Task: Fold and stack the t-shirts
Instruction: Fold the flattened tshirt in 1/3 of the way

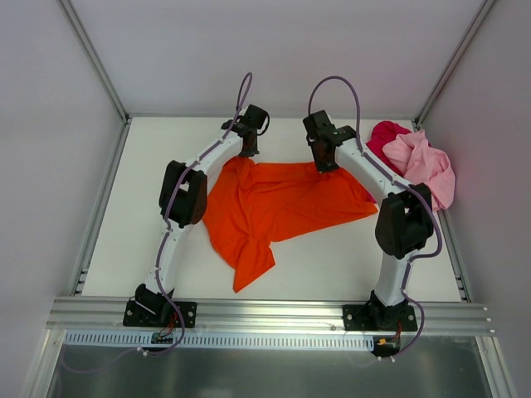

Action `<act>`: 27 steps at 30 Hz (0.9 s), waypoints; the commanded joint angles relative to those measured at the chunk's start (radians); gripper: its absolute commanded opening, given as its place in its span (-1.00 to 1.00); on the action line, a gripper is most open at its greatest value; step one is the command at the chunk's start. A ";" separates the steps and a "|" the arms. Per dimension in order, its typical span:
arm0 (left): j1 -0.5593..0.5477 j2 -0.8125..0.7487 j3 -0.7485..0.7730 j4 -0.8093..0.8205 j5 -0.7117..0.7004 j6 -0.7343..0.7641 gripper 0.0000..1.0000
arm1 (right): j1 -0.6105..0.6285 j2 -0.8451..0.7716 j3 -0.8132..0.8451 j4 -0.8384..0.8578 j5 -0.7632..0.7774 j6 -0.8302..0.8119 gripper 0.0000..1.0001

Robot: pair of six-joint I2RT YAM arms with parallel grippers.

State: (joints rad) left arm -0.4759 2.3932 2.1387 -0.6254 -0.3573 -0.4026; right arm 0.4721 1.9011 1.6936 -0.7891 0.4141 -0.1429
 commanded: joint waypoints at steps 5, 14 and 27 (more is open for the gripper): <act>0.011 -0.176 -0.049 0.019 -0.068 0.048 -0.76 | 0.011 -0.013 0.006 0.013 0.031 -0.032 -0.98; 0.016 -0.213 -0.060 0.012 -0.111 0.074 -1.00 | 0.011 -0.004 0.032 0.010 0.018 -0.035 -0.98; 0.023 -0.352 -0.140 0.077 -0.227 0.076 -1.00 | -0.018 0.027 0.096 -0.016 0.167 -0.021 -0.98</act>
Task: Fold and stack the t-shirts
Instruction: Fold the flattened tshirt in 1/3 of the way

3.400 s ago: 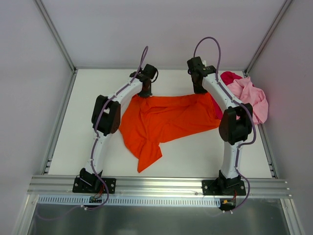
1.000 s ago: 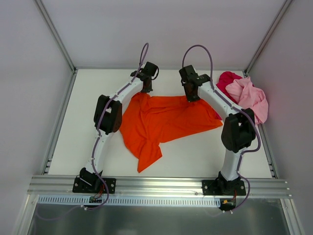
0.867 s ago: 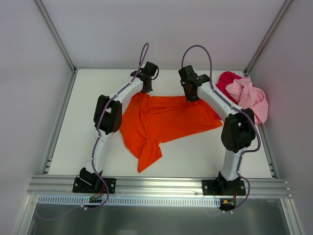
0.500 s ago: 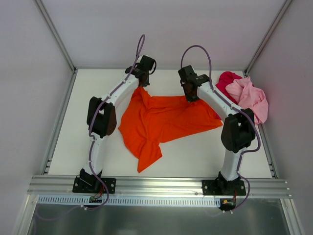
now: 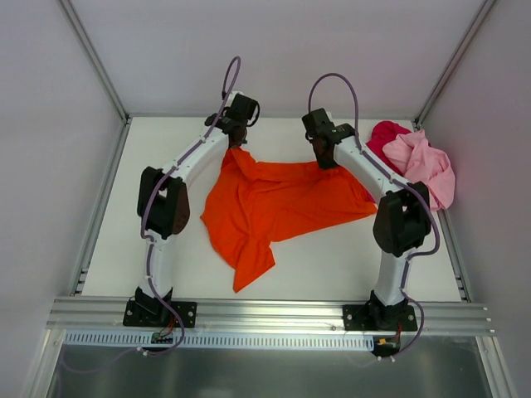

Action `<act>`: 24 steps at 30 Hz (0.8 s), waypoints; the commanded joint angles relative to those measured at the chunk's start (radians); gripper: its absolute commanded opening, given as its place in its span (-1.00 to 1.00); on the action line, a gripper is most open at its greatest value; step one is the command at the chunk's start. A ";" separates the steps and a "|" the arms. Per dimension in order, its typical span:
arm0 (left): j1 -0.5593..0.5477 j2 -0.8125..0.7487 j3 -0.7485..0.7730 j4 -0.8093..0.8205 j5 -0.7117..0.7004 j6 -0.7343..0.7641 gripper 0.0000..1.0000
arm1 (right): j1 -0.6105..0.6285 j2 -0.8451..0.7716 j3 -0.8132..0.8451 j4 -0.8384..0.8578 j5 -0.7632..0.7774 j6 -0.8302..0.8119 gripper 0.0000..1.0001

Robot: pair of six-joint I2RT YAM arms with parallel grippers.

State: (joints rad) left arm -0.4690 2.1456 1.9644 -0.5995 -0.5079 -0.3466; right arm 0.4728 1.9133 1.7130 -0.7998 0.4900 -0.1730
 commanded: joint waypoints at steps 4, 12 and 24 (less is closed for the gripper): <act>0.027 -0.157 0.019 0.059 -0.129 0.012 -1.00 | -0.023 0.018 0.120 0.005 0.270 0.024 -0.98; 0.055 -0.262 -0.055 0.081 -0.207 0.023 -1.00 | -0.063 0.072 0.261 -0.024 0.429 0.030 -0.98; 0.096 -0.358 -0.128 0.093 -0.245 0.024 -1.00 | -0.123 0.148 0.342 -0.039 0.553 0.039 -0.98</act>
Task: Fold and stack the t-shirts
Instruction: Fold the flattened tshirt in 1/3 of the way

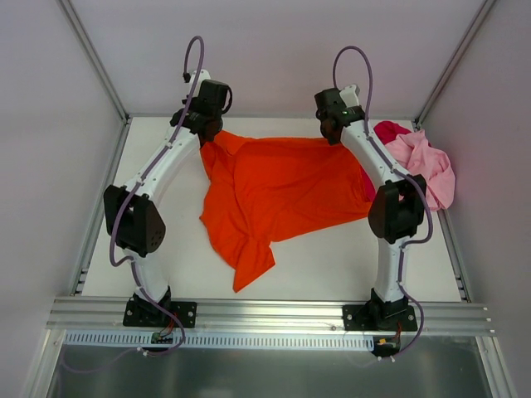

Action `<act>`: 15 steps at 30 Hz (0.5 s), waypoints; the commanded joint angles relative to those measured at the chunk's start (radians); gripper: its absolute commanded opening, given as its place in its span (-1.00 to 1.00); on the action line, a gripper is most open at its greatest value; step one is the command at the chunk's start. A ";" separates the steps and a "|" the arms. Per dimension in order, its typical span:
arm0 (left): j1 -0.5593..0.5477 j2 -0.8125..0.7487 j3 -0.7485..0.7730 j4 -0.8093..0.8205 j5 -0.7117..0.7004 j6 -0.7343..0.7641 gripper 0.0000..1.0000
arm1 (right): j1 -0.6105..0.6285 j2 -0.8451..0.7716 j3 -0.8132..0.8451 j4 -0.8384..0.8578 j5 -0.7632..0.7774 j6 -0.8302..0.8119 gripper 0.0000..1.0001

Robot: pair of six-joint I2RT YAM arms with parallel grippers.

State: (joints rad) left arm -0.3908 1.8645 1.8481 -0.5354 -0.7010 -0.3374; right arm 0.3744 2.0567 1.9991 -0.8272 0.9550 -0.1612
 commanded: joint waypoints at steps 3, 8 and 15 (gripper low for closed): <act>0.026 -0.085 -0.010 0.025 -0.069 0.017 -1.00 | -0.040 0.029 0.098 -0.052 0.120 0.052 -0.98; 0.033 -0.100 -0.010 0.020 -0.109 0.012 -1.00 | -0.042 0.049 0.119 -0.050 0.205 0.051 -0.98; 0.049 -0.093 0.026 0.034 -0.123 0.043 -1.00 | -0.052 0.054 0.118 -0.029 0.241 0.054 -0.98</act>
State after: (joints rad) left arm -0.3710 1.8194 1.8374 -0.5350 -0.7433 -0.3283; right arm 0.3428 2.1075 2.0720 -0.8642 1.0912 -0.1307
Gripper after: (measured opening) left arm 0.020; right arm 0.032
